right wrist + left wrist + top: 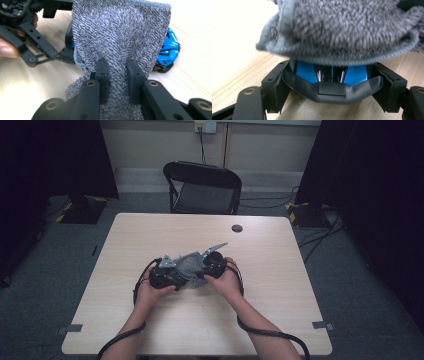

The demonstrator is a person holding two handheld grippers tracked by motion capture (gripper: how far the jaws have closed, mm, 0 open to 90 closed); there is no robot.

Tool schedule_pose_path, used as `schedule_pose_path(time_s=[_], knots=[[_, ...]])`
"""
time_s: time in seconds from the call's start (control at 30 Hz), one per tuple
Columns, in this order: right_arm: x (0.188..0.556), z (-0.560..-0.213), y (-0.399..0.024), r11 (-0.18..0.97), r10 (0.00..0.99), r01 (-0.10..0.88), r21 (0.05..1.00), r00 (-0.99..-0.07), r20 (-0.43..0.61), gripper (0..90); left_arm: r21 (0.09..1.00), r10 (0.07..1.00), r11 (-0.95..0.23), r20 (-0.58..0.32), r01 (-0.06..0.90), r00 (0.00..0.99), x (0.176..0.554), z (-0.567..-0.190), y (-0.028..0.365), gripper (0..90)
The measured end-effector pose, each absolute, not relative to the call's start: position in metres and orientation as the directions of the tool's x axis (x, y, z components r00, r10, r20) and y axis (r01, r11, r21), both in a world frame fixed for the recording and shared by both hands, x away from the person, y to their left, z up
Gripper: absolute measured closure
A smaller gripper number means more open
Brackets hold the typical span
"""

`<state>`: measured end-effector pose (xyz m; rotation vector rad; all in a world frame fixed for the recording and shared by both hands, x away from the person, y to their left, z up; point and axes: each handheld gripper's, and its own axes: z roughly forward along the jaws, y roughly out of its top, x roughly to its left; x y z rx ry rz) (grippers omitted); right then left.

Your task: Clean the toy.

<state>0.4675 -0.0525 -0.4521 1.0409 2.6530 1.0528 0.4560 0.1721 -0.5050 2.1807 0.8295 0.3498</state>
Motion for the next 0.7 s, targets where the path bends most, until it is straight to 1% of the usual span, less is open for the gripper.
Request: schedule_pose_path(time_s=[0.27, 0.7], knots=[[0.483, -0.453, -0.066, 0.473, 0.679, 0.612, 0.634, -0.711, 0.180, 75.1, 0.742, 0.661, -0.496, -0.015, 0.451, 0.750, 0.456, -0.505, 0.172, 24.2], [0.506, -0.457, -0.076, 0.459, 0.719, 0.642, 0.614, -0.674, 0.167, 75.2, 0.742, 0.661, -0.496, -0.013, 0.450, 0.750, 0.456, -0.505, 0.172, 24.3]])
